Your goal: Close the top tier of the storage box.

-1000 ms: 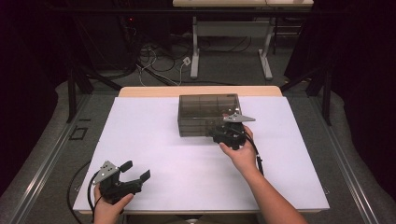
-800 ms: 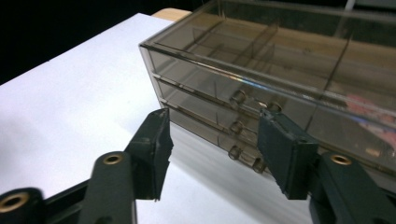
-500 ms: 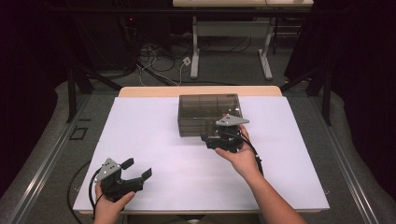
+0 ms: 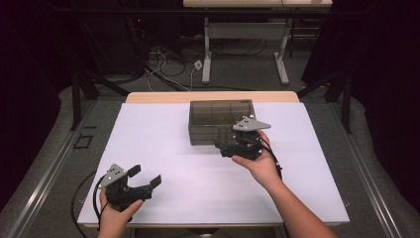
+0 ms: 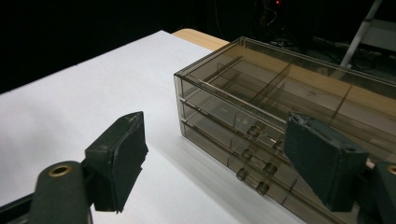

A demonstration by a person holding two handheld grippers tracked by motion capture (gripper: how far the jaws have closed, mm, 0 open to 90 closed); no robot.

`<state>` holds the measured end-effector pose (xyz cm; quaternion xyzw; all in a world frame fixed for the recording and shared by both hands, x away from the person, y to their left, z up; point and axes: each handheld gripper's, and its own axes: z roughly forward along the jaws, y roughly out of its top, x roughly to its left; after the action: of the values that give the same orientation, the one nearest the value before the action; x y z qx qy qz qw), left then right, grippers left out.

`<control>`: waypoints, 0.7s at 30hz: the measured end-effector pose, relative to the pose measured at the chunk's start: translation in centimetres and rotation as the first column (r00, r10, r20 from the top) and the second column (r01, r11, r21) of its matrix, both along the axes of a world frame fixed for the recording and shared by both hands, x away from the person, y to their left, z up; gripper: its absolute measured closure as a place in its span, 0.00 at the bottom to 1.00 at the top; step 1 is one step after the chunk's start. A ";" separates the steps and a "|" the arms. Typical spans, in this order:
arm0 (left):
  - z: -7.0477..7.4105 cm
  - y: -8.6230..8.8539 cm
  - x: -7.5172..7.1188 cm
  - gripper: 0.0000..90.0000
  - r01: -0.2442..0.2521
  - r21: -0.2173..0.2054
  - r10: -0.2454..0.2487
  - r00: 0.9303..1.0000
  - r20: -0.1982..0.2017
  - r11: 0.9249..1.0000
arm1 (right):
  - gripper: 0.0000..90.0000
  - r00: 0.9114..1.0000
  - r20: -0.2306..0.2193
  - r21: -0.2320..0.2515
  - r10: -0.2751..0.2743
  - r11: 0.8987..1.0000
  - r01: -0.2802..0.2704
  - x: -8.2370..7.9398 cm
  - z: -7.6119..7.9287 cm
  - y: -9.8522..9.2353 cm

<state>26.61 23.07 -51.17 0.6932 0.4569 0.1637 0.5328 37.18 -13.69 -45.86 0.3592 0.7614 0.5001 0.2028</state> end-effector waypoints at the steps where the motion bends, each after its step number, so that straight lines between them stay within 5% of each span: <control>1: 0.2 -0.1 0.0 0.07 0.003 0.000 -0.003 1.000 0.003 1.000 | 0.22 1.000 -0.014 0.008 -0.001 1.000 0.001 -0.1 0.1 -0.1; 4: 0.3 -0.3 0.2 0.02 0.007 0.007 -0.007 1.000 0.011 1.000 | 0.20 0.998 -0.062 0.004 -0.003 1.000 0.003 -0.5 0.4 -0.9; 10: 0.5 -0.4 0.5 0.00 0.018 0.022 -0.018 1.000 0.011 1.000 | 0.17 0.996 -0.077 0.032 -0.037 0.999 0.039 -1.4 0.5 -2.3; 17: 0.7 -0.2 0.7 0.00 0.039 0.047 -0.040 0.999 0.018 0.998 | 0.00 0.997 -0.067 0.027 -0.046 0.998 0.048 -2.8 0.1 -4.2; 21: 0.7 0.0 0.7 0.00 0.044 0.052 -0.046 0.999 0.023 0.998 | 0.00 0.996 -0.046 0.025 -0.073 0.997 0.074 -3.6 -0.1 -5.2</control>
<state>27.34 23.11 -50.47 0.7149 0.4303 0.1718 0.5237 33.58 -18.91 -45.98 0.4006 0.7454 0.4942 0.1991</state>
